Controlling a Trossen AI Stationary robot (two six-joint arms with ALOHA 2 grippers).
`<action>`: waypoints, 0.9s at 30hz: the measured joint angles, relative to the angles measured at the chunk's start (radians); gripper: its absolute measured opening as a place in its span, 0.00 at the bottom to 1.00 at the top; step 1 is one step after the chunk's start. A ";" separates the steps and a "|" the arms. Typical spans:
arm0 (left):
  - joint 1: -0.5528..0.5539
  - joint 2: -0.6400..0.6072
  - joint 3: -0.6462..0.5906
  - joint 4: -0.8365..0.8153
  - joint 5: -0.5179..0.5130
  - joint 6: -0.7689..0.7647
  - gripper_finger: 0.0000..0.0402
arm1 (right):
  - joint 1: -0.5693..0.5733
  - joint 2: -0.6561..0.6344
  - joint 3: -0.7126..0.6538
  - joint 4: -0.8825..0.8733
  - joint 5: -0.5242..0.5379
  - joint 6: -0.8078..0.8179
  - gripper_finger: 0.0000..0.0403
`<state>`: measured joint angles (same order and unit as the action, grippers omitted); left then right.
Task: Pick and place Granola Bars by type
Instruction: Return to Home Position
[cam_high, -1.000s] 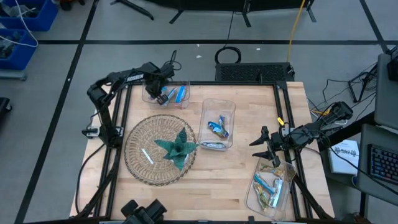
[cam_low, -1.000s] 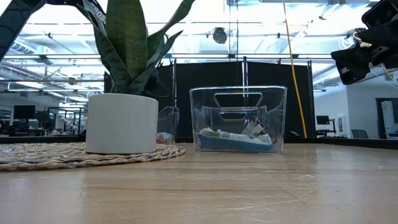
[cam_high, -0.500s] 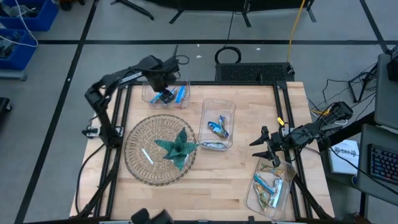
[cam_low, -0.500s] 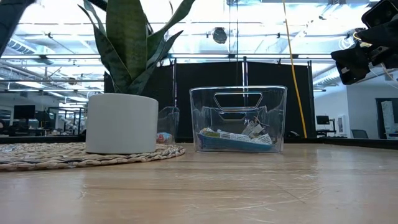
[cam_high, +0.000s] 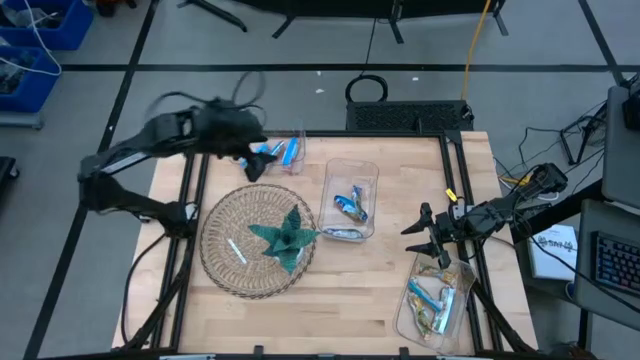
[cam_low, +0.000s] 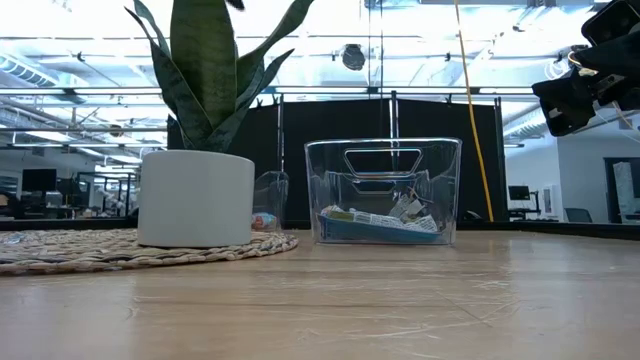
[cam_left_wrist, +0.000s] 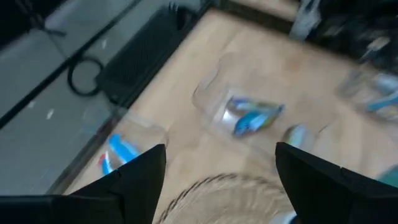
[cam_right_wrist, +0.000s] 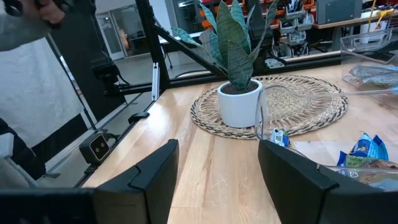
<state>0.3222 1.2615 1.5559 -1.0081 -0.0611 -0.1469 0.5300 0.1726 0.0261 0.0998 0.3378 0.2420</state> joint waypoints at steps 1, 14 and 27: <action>-0.022 -0.023 0.000 0.010 -0.007 -0.017 0.76 | 0.000 0.000 0.000 0.000 0.000 0.000 0.53; -0.298 -0.124 -0.171 0.207 0.007 -0.087 0.75 | 0.000 0.000 0.000 0.000 0.000 0.000 0.53; -0.396 -0.370 -0.709 0.754 0.148 -0.041 0.76 | 0.000 0.000 0.000 0.000 0.000 0.000 0.53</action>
<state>-0.0737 0.8915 0.8465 -0.2544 0.0865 -0.1881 0.5301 0.1726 0.0261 0.1001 0.3381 0.2420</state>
